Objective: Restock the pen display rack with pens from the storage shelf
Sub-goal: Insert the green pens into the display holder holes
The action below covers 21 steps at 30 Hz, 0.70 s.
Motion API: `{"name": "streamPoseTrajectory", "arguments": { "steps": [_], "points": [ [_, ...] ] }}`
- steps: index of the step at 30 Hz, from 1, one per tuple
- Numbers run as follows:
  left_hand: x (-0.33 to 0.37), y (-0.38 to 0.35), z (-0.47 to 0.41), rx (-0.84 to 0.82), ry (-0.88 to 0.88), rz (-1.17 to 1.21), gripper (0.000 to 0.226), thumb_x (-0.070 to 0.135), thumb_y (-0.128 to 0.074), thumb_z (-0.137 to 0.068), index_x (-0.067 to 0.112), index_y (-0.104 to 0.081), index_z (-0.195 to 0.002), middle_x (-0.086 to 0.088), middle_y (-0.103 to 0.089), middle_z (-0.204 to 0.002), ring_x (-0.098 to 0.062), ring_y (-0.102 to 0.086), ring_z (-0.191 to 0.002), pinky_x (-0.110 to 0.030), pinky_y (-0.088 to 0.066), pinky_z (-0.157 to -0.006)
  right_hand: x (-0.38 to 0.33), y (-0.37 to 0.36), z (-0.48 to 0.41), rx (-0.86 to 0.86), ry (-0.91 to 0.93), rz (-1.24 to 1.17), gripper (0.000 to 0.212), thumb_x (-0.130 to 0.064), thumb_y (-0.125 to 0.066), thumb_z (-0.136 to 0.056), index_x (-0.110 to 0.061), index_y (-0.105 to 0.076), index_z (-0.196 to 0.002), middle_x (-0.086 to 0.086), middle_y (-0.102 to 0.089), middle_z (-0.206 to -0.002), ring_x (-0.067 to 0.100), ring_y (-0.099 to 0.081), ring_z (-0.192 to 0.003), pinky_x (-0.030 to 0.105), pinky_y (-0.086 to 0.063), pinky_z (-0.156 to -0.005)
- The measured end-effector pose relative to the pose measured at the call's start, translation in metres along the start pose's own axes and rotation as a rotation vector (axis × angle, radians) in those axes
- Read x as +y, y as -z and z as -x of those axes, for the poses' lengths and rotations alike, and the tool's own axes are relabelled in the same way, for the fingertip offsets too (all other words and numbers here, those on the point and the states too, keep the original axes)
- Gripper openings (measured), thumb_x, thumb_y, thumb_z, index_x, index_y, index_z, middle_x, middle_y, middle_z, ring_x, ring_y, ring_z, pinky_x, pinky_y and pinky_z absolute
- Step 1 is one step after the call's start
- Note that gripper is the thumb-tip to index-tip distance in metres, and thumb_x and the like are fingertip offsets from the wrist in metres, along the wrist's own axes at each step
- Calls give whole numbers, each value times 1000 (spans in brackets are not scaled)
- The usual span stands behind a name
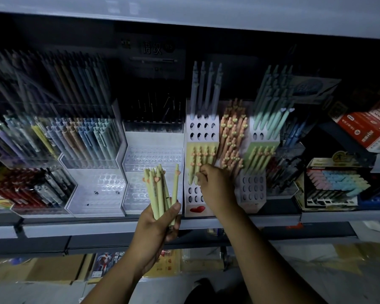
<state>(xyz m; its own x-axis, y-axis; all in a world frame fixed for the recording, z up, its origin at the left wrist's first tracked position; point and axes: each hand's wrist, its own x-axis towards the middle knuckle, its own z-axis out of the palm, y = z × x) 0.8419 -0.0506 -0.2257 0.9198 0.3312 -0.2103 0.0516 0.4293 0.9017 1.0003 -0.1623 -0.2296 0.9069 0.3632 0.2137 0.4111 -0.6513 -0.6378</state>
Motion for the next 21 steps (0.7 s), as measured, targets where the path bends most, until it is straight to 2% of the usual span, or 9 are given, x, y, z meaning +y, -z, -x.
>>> {"name": "streamPoseTrajectory", "arguments": {
  "steps": [4, 6, 8, 11, 13, 16, 18, 21],
  "points": [
    [2, 0, 2, -4, 1, -1, 24, 21, -71, -90, 5, -54, -96, -15, -47, -68, -17, -42, -55, -24, -34, -46, -2, 1, 0, 3, -2, -31, 24, -16, -62, -99, -17, -59, -75, 2, -61, -66, 19, -56, -59, 27, -40, -58],
    [3, 0, 3, -7, 4, 3, 24, 21, -70, -90, 4, -56, -98, -15, -47, -69, -17, -42, -55, -24, -34, -46, -1, 0, 1, 2, -3, -47, 31, -16, -63, -98, -23, -51, -70, 0, -61, -64, 16, -57, -57, 29, -47, -59],
    [3, 0, 3, -7, 6, 9, 25, 21, -70, -90, 4, -57, -100, -15, -48, -69, -16, -43, -55, -24, -34, -46, 1, 0, 4, -13, -19, -70, 29, -18, -65, -97, -25, -53, -71, 2, -68, -70, 15, -65, -62, 35, -57, -63],
    [3, 1, 4, -12, 3, 11, 21, 20, -69, -92, 3, -57, -98, -15, -49, -68, -16, -44, -54, -24, -35, -45, 1, 0, 16, -11, -89, -258, 9, -13, -64, -97, -13, -72, -92, 6, -75, -88, 18, -73, -72, 45, -63, -69],
    [3, 1, 3, -12, 3, 4, 18, 18, -68, -94, 4, -56, -96, -15, -49, -68, -17, -43, -53, -24, -35, -45, -1, 2, 24, -14, -134, -339, 14, -8, -62, -98, -5, -73, -106, 1, -73, -87, 13, -73, -67, 45, -63, -64],
    [3, 2, 3, -9, -3, -2, 16, 16, -67, -95, 5, -56, -94, -15, -50, -67, -17, -44, -53, -25, -36, -45, -3, 5, 32, -31, -158, -359, 12, -7, -61, -98, -7, -71, -105, -1, -72, -85, 10, -71, -60, 46, -62, -60],
    [2, 2, 2, -7, -7, -9, 16, 16, -67, -95, 5, -57, -93, -15, -50, -67, -17, -44, -53, -25, -37, -45, -5, 7, 36, -34, -162, -394, 9, -9, -64, -97, -10, -72, -100, 1, -73, -81, 13, -71, -57, 45, -61, -59],
    [2, 3, 0, -3, -10, -26, 16, 15, -66, -96, 2, -56, -94, -16, -50, -66, -16, -42, -50, -24, -35, -44, -20, 14, 42, -107, -165, -605, 13, -11, -62, -99, -9, -74, -103, 7, -74, -81, 21, -70, -57, 38, -59, -54]
  ]
}}
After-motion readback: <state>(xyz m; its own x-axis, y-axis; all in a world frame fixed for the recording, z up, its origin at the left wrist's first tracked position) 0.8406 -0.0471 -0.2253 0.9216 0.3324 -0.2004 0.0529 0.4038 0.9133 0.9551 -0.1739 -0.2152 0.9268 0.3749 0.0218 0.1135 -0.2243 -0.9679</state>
